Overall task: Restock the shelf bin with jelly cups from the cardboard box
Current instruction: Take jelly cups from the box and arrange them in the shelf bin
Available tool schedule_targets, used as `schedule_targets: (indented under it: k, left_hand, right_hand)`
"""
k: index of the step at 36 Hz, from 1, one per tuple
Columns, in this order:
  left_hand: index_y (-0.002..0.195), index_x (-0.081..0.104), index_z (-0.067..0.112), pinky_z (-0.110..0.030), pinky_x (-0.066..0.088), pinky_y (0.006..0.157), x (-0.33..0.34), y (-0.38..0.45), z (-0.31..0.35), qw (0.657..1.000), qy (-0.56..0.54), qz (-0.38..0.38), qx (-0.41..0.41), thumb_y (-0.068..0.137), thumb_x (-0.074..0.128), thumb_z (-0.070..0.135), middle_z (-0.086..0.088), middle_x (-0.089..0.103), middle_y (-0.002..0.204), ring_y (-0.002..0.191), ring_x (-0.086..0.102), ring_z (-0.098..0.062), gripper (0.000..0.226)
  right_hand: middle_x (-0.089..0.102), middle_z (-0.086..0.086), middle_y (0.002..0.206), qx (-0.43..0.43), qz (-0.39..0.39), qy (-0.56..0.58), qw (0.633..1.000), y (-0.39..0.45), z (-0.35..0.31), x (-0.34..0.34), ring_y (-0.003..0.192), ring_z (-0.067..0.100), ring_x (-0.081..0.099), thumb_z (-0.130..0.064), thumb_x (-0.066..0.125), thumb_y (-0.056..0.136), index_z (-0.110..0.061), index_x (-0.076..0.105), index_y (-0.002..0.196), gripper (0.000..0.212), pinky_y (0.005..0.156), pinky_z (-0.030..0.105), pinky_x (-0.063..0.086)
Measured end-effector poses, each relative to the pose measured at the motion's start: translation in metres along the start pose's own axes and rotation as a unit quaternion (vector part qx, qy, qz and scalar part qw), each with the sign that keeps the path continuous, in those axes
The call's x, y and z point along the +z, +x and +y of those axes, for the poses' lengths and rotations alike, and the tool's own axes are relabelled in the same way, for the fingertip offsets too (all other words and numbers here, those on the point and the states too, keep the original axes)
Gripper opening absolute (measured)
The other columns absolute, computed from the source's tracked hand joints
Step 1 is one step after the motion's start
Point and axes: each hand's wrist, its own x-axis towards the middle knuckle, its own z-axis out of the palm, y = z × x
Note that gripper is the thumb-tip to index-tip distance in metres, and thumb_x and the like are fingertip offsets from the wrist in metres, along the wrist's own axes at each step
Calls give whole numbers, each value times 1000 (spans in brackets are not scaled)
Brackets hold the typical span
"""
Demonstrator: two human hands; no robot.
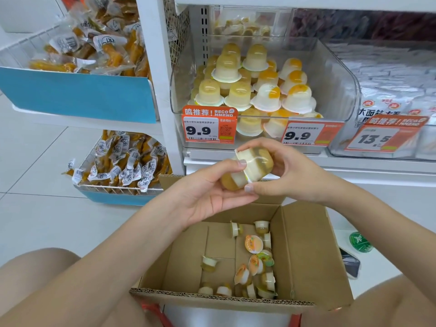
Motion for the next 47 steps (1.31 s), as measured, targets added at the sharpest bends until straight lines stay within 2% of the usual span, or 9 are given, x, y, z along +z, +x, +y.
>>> schedule_targets:
  k: [7, 10, 13, 19, 22, 31, 37, 44, 47]
  left_hand:
    - [126, 52, 17, -49, 54, 85, 10, 5, 23, 989, 142, -30, 19, 75, 59, 43, -15, 64, 120, 103, 65, -35, 57]
    - [126, 54, 16, -44, 55, 85, 5, 11, 39, 953, 301, 21, 36, 77, 52, 59, -5, 65, 119, 100, 68, -23, 65]
    - [116, 60, 19, -40, 55, 87, -4, 17, 47, 921, 373, 96, 63, 87, 53, 53, 0, 66, 114, 99, 67, -15, 45]
    - [111, 58, 20, -13, 44, 76, -18, 27, 48, 793, 568, 162, 148, 85, 65, 33, 6, 60, 111, 101, 57, -8, 29]
    - [113, 58, 20, -12, 40, 73, -24, 31, 50, 768, 597, 166, 162, 85, 66, 30, 5, 58, 112, 101, 55, -10, 31]
    - [109, 57, 19, -30, 45, 90, -39, 42, 55, 745, 616, 175, 185, 85, 64, 23, 0, 56, 115, 108, 53, -16, 25]
    - [115, 53, 17, -22, 41, 64, -41, 42, 50, 740, 634, 142, 175, 87, 60, 18, -3, 50, 126, 90, 53, -16, 29]
    - [119, 52, 18, -26, 41, 82, -48, 43, 39, 714, 672, 119, 159, 88, 61, 19, -5, 46, 133, 110, 52, -17, 33]
    - [119, 51, 19, -24, 38, 82, -53, 43, 33, 708, 680, 116, 150, 88, 62, 21, -4, 47, 133, 107, 51, -16, 33]
  right_hand:
    - [67, -12, 92, -2, 87, -26, 996, 13, -22, -22, 86, 3, 63, -37, 89, 55, -30, 61, 105, 58, 81, 22, 52]
    - [64, -13, 83, -3, 198, -48, 979, 31, -37, -52, 74, -2, 60, -31, 83, 60, -27, 62, 95, 41, 72, 17, 49]
    - [67, -4, 92, 36, 253, -176, 951, 58, -51, -81, 78, 7, 62, -32, 84, 66, -20, 65, 104, 44, 68, 20, 49]
    - [56, 3, 90, 111, 211, -329, 914, 118, -67, -102, 79, 18, 56, -44, 81, 66, -9, 57, 104, 57, 60, 28, 44]
    - [51, 6, 100, 145, 174, -418, 880, 139, -71, -101, 92, 24, 52, -46, 79, 68, -6, 52, 115, 67, 70, 33, 42]
    - [47, 12, 134, 197, 109, -487, 844, 158, -63, -100, 118, 33, 49, -51, 79, 65, -9, 38, 138, 94, 87, 39, 45]
    - [47, 13, 135, 220, 94, -479, 844, 161, -56, -102, 119, 33, 49, -51, 81, 64, -7, 38, 138, 96, 89, 40, 45]
    - [50, 12, 134, 191, 103, -445, 869, 158, -47, -105, 116, 31, 51, -46, 81, 66, -6, 40, 139, 93, 77, 32, 42]
    - [54, 8, 128, 124, 160, -432, 879, 143, -44, -100, 113, 24, 54, -41, 81, 68, -9, 46, 136, 83, 85, 29, 46]
